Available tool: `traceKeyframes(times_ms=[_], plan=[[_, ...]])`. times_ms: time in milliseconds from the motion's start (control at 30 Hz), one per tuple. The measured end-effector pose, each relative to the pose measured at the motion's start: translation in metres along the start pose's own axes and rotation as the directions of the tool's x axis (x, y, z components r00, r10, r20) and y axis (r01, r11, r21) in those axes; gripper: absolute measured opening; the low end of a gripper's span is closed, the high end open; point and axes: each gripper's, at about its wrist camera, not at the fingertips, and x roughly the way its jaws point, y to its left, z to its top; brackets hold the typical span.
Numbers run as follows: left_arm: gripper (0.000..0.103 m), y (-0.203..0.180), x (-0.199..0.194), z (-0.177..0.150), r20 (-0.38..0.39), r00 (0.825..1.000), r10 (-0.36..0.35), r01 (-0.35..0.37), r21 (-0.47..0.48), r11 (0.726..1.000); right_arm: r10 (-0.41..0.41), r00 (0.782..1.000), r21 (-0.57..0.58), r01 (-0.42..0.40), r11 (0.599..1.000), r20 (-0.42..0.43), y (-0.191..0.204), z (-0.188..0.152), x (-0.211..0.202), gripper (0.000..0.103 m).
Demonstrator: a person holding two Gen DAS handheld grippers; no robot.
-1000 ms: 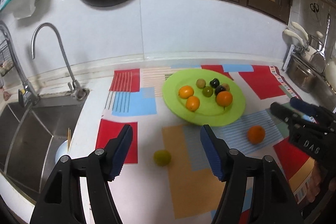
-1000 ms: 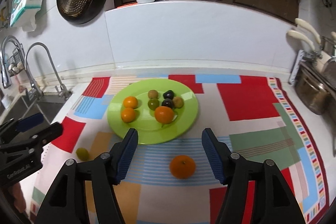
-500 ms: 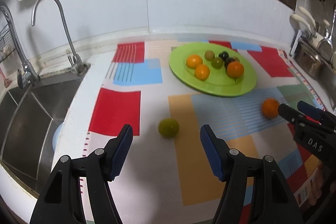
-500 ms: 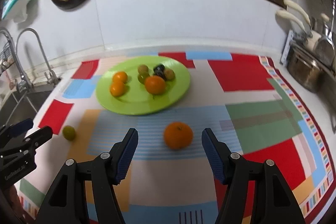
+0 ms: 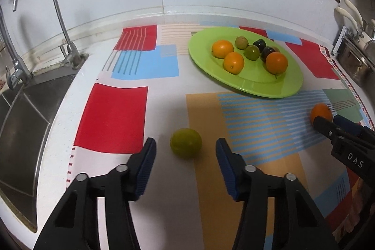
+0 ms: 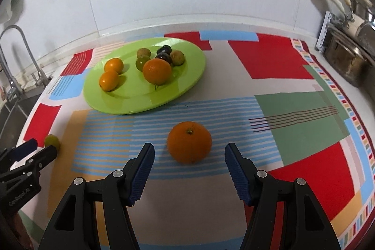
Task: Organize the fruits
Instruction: 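Grasp the green lime with the left tool while the right tool grasps an orange, then carry both held fruits up and over the green plate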
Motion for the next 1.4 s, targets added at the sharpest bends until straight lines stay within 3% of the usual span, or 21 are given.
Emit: traceKeyframes(times_ms=[167,367,600,1400], plan=[[0.037,0.000,0.006,0.004,-0.008,1.000,-0.017,0.017,-0.004,1.000,0.006,1.000,0.001,-0.006,1.000,-0.022,0.001,0.002,0.009,0.053],[0.030,0.000,0.012,0.004,-0.026,0.999,-0.020,0.019,-0.007,1.000,0.015,0.999,0.015,-0.014,1.000,-0.046,0.000,0.002,0.015,0.046],[0.030,0.000,0.013,0.002,-0.033,0.999,-0.040,0.040,-0.006,0.999,0.005,0.999,0.000,-0.005,1.000,-0.039,0.001,0.002,0.016,0.043],[0.030,-0.029,-0.056,0.018,0.077,0.982,-0.174,0.167,0.083,0.982,0.143,0.986,-0.102,-0.135,0.986,0.082,0.016,0.013,-0.056,0.043]])
